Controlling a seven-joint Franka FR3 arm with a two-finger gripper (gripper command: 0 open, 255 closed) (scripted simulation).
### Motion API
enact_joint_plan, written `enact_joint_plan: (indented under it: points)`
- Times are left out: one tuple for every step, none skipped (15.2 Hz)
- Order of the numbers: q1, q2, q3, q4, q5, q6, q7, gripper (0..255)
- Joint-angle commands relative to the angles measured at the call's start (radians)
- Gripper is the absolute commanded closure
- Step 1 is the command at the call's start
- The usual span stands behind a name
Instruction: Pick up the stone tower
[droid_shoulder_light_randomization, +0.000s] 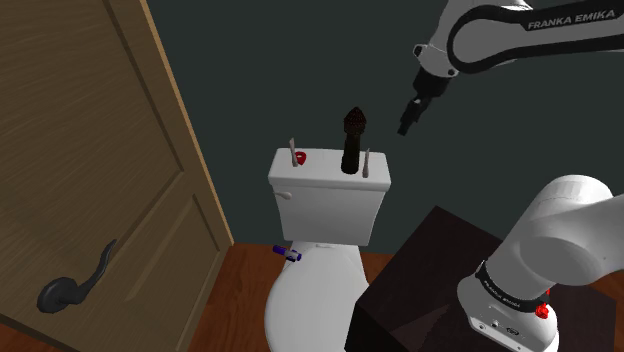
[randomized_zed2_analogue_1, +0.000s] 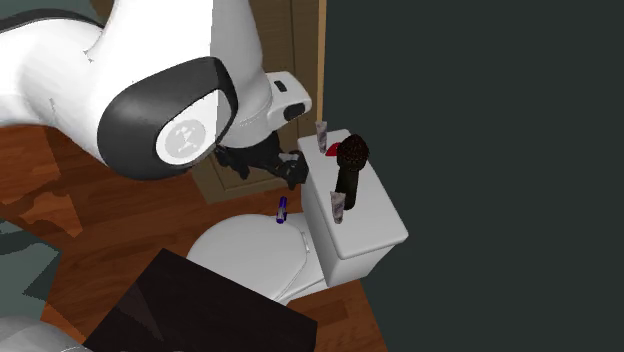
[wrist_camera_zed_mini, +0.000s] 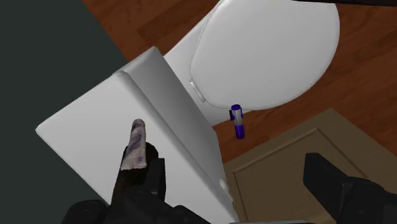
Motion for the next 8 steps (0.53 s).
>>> enact_joint_plan:
  points:
    - [0.014,0.048,-0.046,-0.005,0.016,0.110,-0.047,0]
    - [0.024,0.075,-0.072,-0.004,0.029,0.160,-0.074,0]
    - [0.037,0.103,-0.098,0.000,0.044,0.209,-0.103,0]
    - [0.052,0.132,-0.126,0.005,0.063,0.257,-0.134,0]
    - [0.071,0.163,-0.155,0.013,0.085,0.303,-0.167,0]
    - [0.093,0.194,-0.187,0.022,0.112,0.348,-0.203,0]
    - [0.118,0.225,-0.220,0.034,0.144,0.390,-0.243,0]
    - [0.148,0.258,-0.255,0.048,0.181,0.430,-0.286,0]
